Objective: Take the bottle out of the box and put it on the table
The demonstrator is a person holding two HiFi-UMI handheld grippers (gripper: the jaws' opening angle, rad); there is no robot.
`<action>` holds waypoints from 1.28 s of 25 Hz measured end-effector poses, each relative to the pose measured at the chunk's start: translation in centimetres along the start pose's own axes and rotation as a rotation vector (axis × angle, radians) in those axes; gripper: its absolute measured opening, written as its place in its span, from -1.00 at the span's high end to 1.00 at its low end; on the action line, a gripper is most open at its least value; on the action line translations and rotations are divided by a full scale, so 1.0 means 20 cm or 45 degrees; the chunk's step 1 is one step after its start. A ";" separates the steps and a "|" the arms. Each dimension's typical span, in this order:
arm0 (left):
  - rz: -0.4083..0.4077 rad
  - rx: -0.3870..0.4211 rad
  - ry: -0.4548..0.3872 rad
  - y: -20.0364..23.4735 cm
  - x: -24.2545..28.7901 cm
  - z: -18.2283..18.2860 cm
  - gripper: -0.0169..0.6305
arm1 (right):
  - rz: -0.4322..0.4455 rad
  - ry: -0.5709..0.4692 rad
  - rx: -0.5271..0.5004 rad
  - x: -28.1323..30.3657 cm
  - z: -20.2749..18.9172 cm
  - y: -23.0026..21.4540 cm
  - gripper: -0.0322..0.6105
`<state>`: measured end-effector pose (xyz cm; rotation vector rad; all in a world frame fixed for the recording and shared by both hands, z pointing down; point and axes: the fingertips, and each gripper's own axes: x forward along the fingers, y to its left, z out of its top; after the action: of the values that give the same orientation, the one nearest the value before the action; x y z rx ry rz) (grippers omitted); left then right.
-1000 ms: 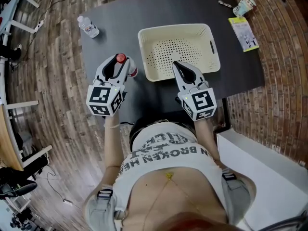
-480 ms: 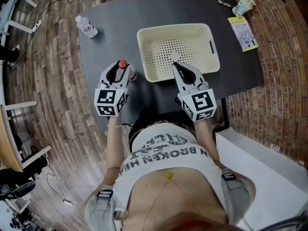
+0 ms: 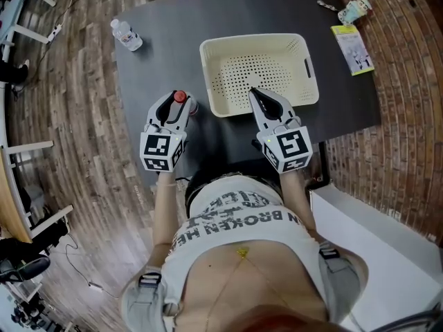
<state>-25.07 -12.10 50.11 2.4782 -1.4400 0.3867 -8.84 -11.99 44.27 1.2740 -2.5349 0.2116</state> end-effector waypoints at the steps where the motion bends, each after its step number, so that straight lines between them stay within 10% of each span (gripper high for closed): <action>1: -0.007 0.000 -0.003 0.00 0.00 0.00 0.48 | 0.002 0.000 0.001 0.00 0.00 0.00 0.87; 32: -0.026 -0.045 -0.047 -0.01 -0.01 -0.01 0.48 | -0.004 0.014 -0.002 -0.01 -0.03 0.02 0.87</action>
<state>-25.10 -11.72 50.27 2.4827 -1.4221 0.3105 -8.95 -11.35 44.67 1.2729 -2.5232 0.2153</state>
